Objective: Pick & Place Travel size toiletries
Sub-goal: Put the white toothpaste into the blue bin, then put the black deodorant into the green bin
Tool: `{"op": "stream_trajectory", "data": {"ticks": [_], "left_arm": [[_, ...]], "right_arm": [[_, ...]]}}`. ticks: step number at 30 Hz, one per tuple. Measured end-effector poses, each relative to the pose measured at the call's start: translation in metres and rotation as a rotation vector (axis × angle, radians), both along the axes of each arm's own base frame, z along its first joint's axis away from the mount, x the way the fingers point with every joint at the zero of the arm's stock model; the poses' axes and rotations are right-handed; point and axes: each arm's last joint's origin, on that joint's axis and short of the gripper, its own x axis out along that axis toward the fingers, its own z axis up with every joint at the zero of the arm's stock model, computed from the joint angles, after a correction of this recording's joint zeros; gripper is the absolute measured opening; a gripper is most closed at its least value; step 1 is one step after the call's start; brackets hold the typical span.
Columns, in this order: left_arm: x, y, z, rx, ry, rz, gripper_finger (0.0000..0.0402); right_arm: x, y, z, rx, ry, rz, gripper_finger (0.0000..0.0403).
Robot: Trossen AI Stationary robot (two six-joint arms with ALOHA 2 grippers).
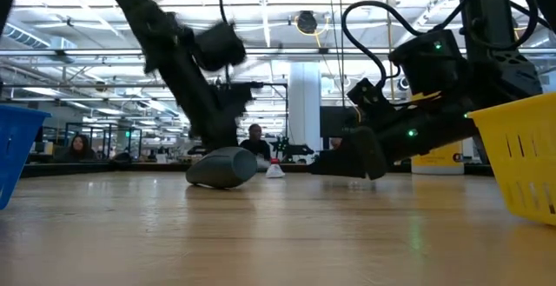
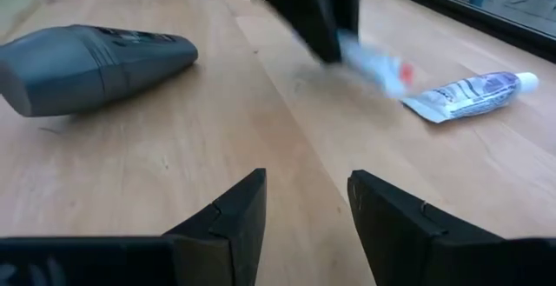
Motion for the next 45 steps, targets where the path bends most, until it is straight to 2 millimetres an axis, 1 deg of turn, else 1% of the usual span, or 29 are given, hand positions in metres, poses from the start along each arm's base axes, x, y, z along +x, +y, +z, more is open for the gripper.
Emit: {"op": "stream_trajectory", "data": {"ticks": [1, 4, 6, 8, 10, 12, 15, 19, 21, 25, 27, 29, 32, 34, 36, 39, 41, 42, 43, 45], "left_arm": [[-0.004, -0.003, 0.010, -0.004, 0.003, -0.001, 0.0071], [-0.020, -0.014, 0.048, -0.043, -0.008, 0.030, 0.0030], [-0.034, -0.027, 0.073, -0.134, -0.027, 0.052, 0.0014], [-0.047, -0.042, 0.100, -0.292, -0.082, 0.091, 0.0010], [-0.060, -0.060, 0.122, -0.503, -0.128, 0.135, 0.0014], [-0.073, -0.084, 0.136, -0.707, -0.130, 0.175, 0.0022], [-0.086, -0.128, 0.147, -0.923, -0.085, 0.235, 0.0027], [-0.106, -0.188, 0.147, -1.066, 0.000, 0.361, 0.0029], [-0.114, -0.216, 0.141, -1.108, 0.036, 0.442, 0.0029], [-0.116, -0.261, 0.115, -1.138, 0.029, 0.608, 0.0030], [-0.117, -0.279, 0.102, -1.167, 0.070, 0.661, 0.0030], [-0.117, -0.292, 0.086, -1.164, 0.139, 0.712, 0.0030], [-0.115, -0.301, 0.065, -1.109, 0.240, 0.726, 0.0037], [-0.113, -0.302, 0.056, -1.078, 0.285, 0.711, 0.0054], [-0.112, -0.302, 0.055, -1.065, 0.302, 0.683, 0.0081], [-0.113, -0.301, 0.062, -1.080, 0.279, 0.637, 0.0135], [-0.116, -0.295, 0.069, -1.047, 0.222, 0.611, 0.0173], [-0.118, -0.291, 0.074, -1.007, 0.162, 0.598, 0.0190], [-0.118, -0.284, 0.079, -0.945, 0.075, 0.581, 0.0205], [-0.117, -0.265, 0.087, -0.744, -0.119, 0.536, 0.0230]], "right_arm": [[0.000, 0.000, 0.000, 0.000, 0.002, 0.000, 0.0155], [0.000, 0.000, 0.000, 0.008, 0.001, -0.003, 0.0155], [0.000, 0.000, 0.000, 0.022, -0.004, -0.007, 0.0155], [0.000, 0.000, 0.000, 0.030, -0.008, -0.009, 0.0155], [0.000, 0.000, 0.000, 0.039, -0.013, -0.012, 0.0155], [0.000, 0.000, 0.001, 0.041, -0.020, -0.012, 0.0155], [0.001, 0.000, 0.002, 0.043, -0.036, -0.012, 0.0155], [0.002, 0.000, 0.008, 0.050, -0.102, -0.010, 0.0155], [0.003, 0.001, 0.010, 0.057, -0.126, 0.008, 0.0155], [0.004, 0.002, 0.016, 0.071, -0.183, 0.061, 0.0155], [0.005, 0.002, 0.019, 0.052, -0.211, 0.070, 0.0155], [0.008, 0.001, 0.023, 0.024, -0.237, 0.072, 0.0155], [0.014, 0.001, 0.026, -0.017, -0.243, 0.077, 0.0155], [0.017, 0.001, 0.027, -0.017, -0.248, 0.078, 0.0155], [0.019, 0.001, 0.029, -0.014, -0.258, 0.085, 0.0155], [0.021, 0.003, 0.030, -0.020, -0.258, 0.131, 0.0155], [0.021, 0.003, 0.030, -0.039, -0.252, 0.138, 0.0155], [0.021, 0.003, 0.029, -0.052, -0.244, 0.138, 0.0155], [0.021, 0.003, 0.029, -0.070, -0.231, 0.139, 0.0155], [0.021, 0.001, 0.027, -0.111, -0.207, 0.134, 0.0155]]}}
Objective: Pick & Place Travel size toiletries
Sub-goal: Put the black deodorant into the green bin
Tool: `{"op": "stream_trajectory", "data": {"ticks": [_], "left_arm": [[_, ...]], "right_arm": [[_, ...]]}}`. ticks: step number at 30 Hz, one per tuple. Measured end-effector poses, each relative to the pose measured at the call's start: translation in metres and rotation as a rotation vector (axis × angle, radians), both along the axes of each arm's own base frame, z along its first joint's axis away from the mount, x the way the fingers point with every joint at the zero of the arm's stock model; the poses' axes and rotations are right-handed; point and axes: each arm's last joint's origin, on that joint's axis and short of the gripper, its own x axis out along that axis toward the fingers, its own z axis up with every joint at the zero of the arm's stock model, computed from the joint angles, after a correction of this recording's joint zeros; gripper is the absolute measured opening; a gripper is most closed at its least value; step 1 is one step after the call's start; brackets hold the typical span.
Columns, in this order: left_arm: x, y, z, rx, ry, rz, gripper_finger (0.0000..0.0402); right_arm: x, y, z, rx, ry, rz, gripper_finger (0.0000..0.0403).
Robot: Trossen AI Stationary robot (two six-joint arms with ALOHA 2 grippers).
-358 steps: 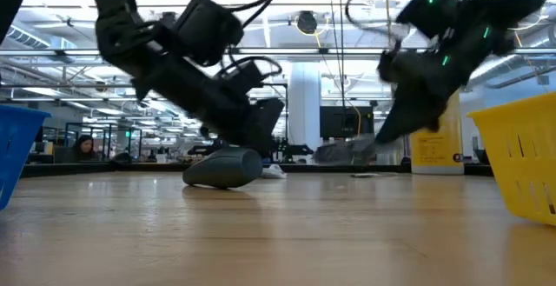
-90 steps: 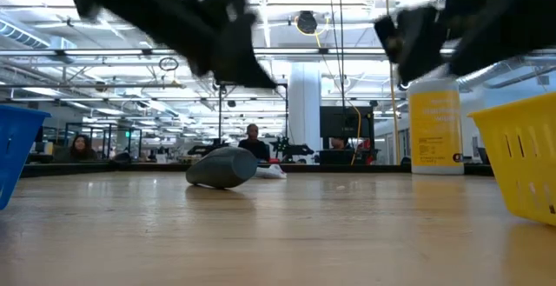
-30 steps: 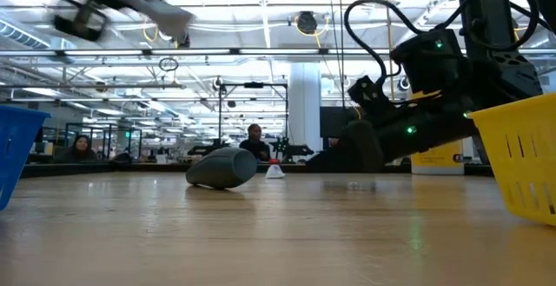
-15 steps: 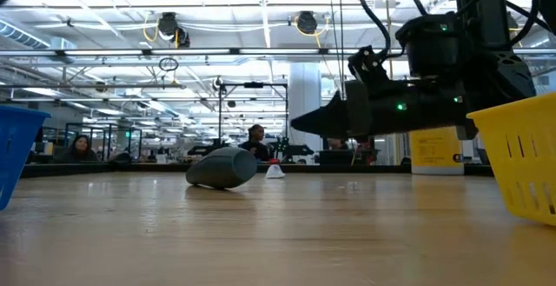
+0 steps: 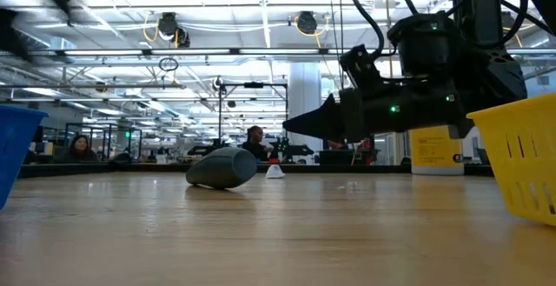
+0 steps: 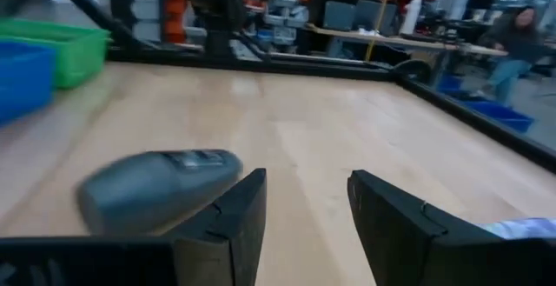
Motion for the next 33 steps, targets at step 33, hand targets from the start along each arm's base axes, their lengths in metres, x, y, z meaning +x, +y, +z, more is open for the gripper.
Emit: {"op": "stream_trajectory", "data": {"ticks": [33], "left_arm": [[0.113, 0.172, -0.090, 0.796, -0.087, -1.341, 0.0319]], "right_arm": [[-0.011, -0.005, -0.010, 0.031, 0.064, -0.178, 0.0155]]}}
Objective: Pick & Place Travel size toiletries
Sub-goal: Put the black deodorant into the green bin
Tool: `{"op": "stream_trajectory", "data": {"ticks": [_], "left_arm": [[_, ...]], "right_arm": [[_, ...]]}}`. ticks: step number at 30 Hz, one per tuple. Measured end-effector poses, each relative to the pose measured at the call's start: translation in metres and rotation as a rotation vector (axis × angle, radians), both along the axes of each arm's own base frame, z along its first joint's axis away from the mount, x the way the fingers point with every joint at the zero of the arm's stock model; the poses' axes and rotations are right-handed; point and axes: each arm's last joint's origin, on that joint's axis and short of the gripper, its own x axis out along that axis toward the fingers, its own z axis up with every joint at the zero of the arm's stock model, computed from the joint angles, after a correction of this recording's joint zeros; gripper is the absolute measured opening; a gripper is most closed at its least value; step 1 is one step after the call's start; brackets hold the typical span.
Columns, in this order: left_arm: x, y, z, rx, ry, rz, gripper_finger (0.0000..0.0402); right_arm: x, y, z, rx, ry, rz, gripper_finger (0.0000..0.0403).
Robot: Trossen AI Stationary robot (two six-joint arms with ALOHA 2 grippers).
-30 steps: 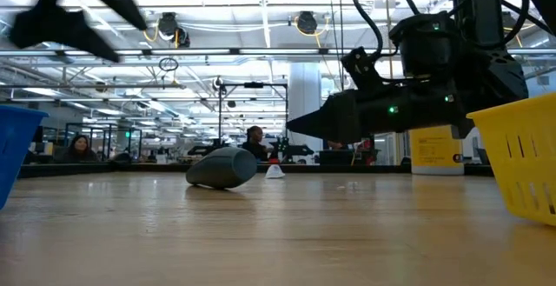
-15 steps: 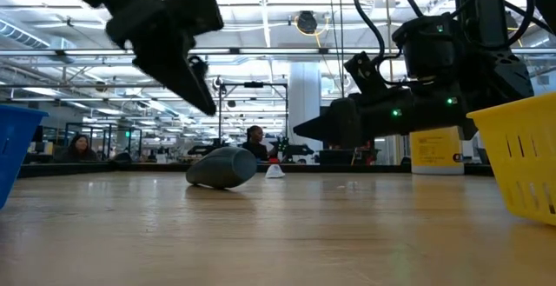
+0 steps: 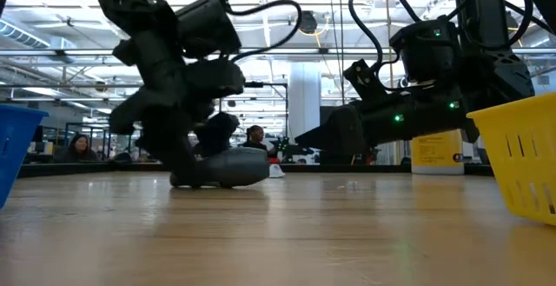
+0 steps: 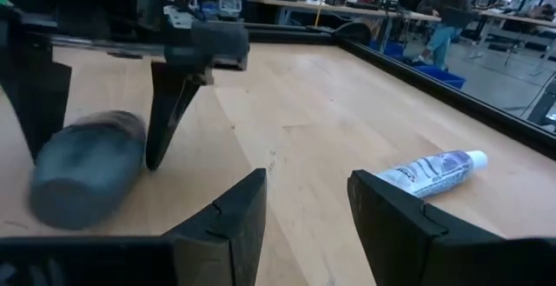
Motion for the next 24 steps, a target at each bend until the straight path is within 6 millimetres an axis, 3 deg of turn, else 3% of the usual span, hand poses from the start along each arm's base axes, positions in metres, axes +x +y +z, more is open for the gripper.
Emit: {"op": "stream_trajectory", "data": {"ticks": [4, 9, 14, 18, 24], "left_arm": [[0.005, -0.001, -0.002, -0.041, -0.014, 0.115, 0.0280], [0.008, -0.005, 0.000, -0.164, -0.018, 0.428, 0.0209], [0.002, -0.032, 0.008, -0.288, 0.015, 0.612, 0.0193], [-0.014, -0.062, 0.042, -0.439, 0.077, 0.716, 0.0193], [-0.060, -0.112, 0.108, -0.701, 0.444, 0.910, 0.0208]], "right_arm": [[0.000, 0.000, 0.000, 0.000, 0.000, 0.000, 0.0155], [0.000, 0.000, 0.000, 0.019, -0.008, -0.002, 0.0155], [0.000, 0.000, 0.001, 0.027, -0.020, -0.004, 0.0155], [0.001, -0.002, 0.003, 0.027, -0.044, -0.008, 0.0155], [0.007, -0.008, 0.010, 0.028, -0.101, -0.030, 0.0155]]}}
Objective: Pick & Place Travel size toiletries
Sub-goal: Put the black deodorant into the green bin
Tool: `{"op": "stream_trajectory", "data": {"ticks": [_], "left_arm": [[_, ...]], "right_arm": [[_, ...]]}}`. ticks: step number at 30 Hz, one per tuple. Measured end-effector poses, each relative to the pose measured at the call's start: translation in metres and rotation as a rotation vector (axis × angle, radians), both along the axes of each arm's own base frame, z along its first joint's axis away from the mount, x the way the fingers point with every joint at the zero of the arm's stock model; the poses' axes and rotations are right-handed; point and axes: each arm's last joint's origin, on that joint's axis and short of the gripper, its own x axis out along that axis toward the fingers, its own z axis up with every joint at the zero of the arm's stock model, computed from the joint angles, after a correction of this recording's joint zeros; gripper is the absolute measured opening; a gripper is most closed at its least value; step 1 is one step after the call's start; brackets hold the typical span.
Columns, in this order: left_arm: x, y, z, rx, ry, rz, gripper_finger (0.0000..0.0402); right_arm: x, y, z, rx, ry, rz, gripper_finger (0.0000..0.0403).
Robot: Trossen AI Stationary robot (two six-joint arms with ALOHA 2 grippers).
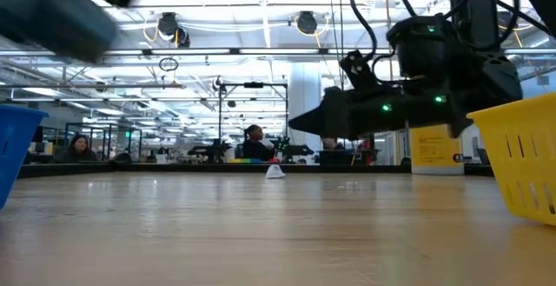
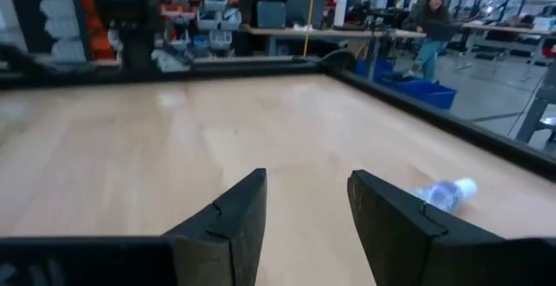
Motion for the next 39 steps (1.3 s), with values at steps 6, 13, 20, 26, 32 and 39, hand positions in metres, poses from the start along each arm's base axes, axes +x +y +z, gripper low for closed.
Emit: {"op": "stream_trajectory", "data": {"ticks": [6, 13, 20, 26, 32, 39], "left_arm": [[-0.046, -0.055, 0.030, -0.210, 0.237, 0.191, 0.0204], [-0.100, -0.107, 0.019, -0.255, 0.535, 0.439, 0.0208], [-0.129, -0.117, 0.002, -0.074, 0.612, 0.587, 0.0209], [-0.133, -0.104, -0.010, 0.128, 0.682, 0.629, 0.0216], [-0.136, -0.093, -0.013, 0.267, 0.712, 0.666, 0.0217], [-0.133, -0.087, -0.023, 0.284, 0.687, 0.638, 0.0218]], "right_arm": [[0.022, -0.011, 0.015, -0.037, -0.070, 0.054, 0.0155], [0.053, -0.018, 0.030, -0.085, -0.078, 0.235, 0.0155], [0.070, -0.018, 0.035, -0.095, -0.032, 0.263, 0.0155], [0.070, -0.018, 0.035, -0.093, -0.028, 0.260, 0.0155], [0.070, -0.018, 0.032, -0.089, -0.003, 0.261, 0.0155], [0.070, -0.018, 0.028, -0.078, 0.034, 0.263, 0.0155]]}}
